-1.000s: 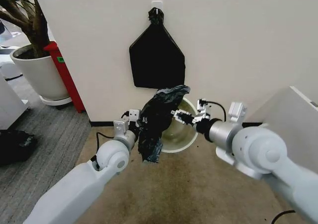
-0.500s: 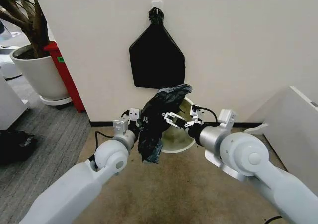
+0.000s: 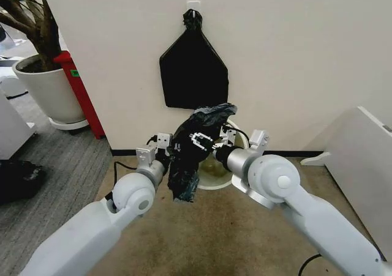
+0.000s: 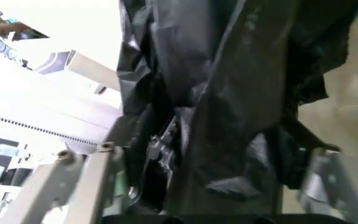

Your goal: Place the garbage bag over the trash bin.

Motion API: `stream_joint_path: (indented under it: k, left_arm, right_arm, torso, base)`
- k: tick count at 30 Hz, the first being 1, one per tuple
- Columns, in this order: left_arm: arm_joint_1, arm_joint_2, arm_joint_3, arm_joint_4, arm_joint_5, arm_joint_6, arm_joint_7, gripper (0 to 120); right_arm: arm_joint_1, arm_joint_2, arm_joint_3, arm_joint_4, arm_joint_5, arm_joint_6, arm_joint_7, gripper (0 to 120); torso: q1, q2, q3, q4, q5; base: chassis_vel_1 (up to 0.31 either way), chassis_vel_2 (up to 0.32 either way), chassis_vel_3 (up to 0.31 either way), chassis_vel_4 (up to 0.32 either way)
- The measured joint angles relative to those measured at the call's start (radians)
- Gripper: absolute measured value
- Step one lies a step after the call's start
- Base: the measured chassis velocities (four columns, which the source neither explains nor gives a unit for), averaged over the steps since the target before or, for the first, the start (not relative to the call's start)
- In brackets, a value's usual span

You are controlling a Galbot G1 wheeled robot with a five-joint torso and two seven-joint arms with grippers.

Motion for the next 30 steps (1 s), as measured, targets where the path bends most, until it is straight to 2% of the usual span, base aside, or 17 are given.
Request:
stream_joint_path:
  k: [1,2,9,10,15,25,30]
  left_arm:
    - [0.004,0.001,-0.006,-0.001,-0.004,0.0,0.0,0]
    - [0.004,0.001,-0.006,-0.001,-0.004,0.0,0.0,0]
    - [0.021,-0.003,-0.024,-0.001,-0.023,0.0,-0.007,0]
    - [0.021,-0.003,-0.024,-0.001,-0.023,0.0,-0.007,0]
    - [0.022,-0.007,-0.026,-0.002,-0.034,-0.001,-0.01,0]
    - [0.029,-0.011,-0.041,-0.003,-0.086,0.002,-0.046,0]
    - [0.046,-0.011,-0.067,-0.003,-0.132,0.002,-0.071,0]
  right_arm:
    - [-0.002,-0.001,0.0,0.002,0.0,0.002,0.001,47]
    - [-0.002,-0.001,0.0,0.002,0.0,0.002,0.001,47]
    - [-0.011,-0.005,-0.006,0.015,0.0,0.011,0.007,19]
    - [-0.011,-0.005,-0.006,0.015,0.0,0.011,0.007,19]
    - [-0.013,-0.006,-0.007,0.022,0.0,0.017,0.012,0]
    - [-0.028,-0.035,0.017,0.07,0.02,0.031,0.008,0]
    - [-0.093,-0.098,0.094,0.139,0.055,0.03,0.008,0]
  torso:
    - [0.0,0.0,0.0,-0.0001,0.0001]
    - [0.0,0.0,0.0,-0.0001,0.0001]
    - [0.0,0.0,0.0,-0.0001,0.0001]
    - [0.0,0.0,0.0,-0.0001,0.0001]
    - [0.0,0.0,0.0,-0.0001,0.0001]
    - [0.0,0.0,0.0,-0.0001,0.0002]
    - [0.0,0.0,0.0,-0.0002,0.0003]
  base:
    - [0.0,0.0,0.0,0.0]
    - [0.0,0.0,0.0,0.0]
    - [0.0,0.0,0.0,0.0]
    - [0.0,0.0,0.0,0.0]
    - [0.0,0.0,0.0,0.0]
    - [0.0,0.0,0.0,0.0]
    - [0.0,0.0,0.0,0.0]
